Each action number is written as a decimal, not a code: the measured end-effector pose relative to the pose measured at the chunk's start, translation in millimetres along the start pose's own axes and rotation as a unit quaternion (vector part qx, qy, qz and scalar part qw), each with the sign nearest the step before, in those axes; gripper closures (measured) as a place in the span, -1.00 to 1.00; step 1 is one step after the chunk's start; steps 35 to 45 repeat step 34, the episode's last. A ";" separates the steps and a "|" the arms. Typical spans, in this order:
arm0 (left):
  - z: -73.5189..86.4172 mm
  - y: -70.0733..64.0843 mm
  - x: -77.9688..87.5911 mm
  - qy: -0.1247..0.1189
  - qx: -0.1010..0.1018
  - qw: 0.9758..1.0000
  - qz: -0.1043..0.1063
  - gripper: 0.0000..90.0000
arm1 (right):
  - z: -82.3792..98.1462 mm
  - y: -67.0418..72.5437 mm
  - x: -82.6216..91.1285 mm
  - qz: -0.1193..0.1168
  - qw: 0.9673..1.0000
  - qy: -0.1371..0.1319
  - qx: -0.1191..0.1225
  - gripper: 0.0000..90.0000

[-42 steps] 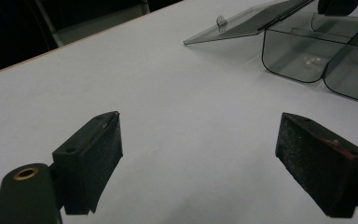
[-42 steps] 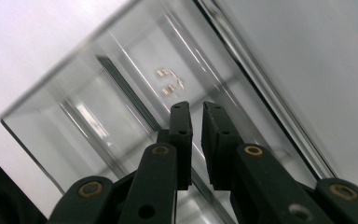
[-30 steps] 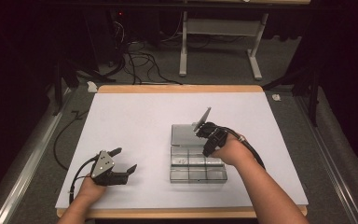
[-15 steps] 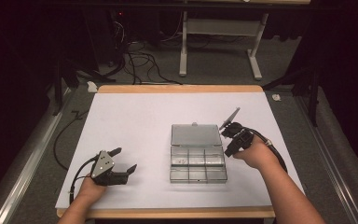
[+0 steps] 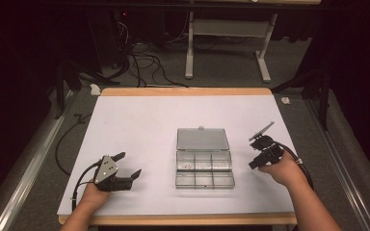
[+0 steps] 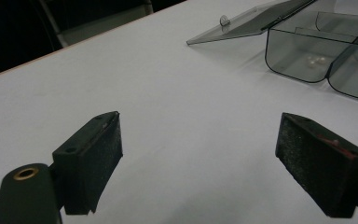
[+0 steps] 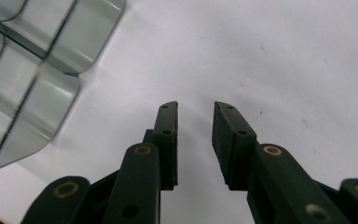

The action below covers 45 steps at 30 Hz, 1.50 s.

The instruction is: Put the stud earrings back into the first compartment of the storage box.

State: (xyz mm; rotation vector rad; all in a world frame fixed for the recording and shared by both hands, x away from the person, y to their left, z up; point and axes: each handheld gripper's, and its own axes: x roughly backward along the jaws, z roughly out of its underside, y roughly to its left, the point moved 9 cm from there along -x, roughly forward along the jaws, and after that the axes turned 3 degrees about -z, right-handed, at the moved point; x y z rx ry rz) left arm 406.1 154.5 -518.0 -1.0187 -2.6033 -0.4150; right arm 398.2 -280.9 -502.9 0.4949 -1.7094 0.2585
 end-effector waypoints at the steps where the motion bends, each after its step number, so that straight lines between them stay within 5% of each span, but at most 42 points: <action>1: 0.0 -0.1 0.0 0.000 -0.001 1.000 0.000 -0.67 | 1.0 -1.0 -0.3 0.001 1.000 -0.004 0.000 0.55; 5: 0.1 0.0 -0.2 0.001 0.000 1.000 -0.001 -0.67 | 1.1 -4.4 0.8 0.008 0.997 -0.071 -0.014 0.39; 9: 0.1 0.0 -0.2 0.001 -0.001 1.000 -0.001 -0.67 | 1.1 -3.2 -0.2 0.020 0.990 -0.141 -0.016 0.27; 16: 0.3 0.1 -0.7 0.003 0.001 1.000 0.001 -0.67 | 9.2 -7.4 -8.8 0.052 0.965 -0.257 -0.028 0.11; 18: 0.7 -0.2 -1.8 0.009 0.002 1.000 0.006 -0.67 | 19.2 -5.5 -13.1 0.064 0.952 -0.300 -0.023 0.11; 21: 1.5 -1.3 -3.6 0.017 0.001 1.000 0.017 -0.67 | 26.9 -6.6 -12.2 0.061 0.952 -0.297 -0.025 -0.07; 23: 1.6 -1.4 -3.6 0.017 0.000 1.000 0.016 -0.67 | 28.1 -10.3 -9.8 0.063 0.945 -0.319 -0.044 -0.05; 27: 1.9 -2.0 -4.0 0.020 -0.004 1.000 0.015 -0.67 | 21.4 -12.9 -8.7 0.056 0.940 -0.331 -0.061 -0.12; 31: 1.9 -1.4 -4.0 0.020 -0.002 1.000 0.013 -0.67 | 21.6 -13.4 -11.7 0.056 0.942 -0.325 -0.060 -0.12; 45: 1.9 -1.8 -3.9 0.020 -0.003 1.000 0.014 -0.67 | 23.0 -14.0 -12.2 0.058 0.942 -0.324 -0.063 -0.13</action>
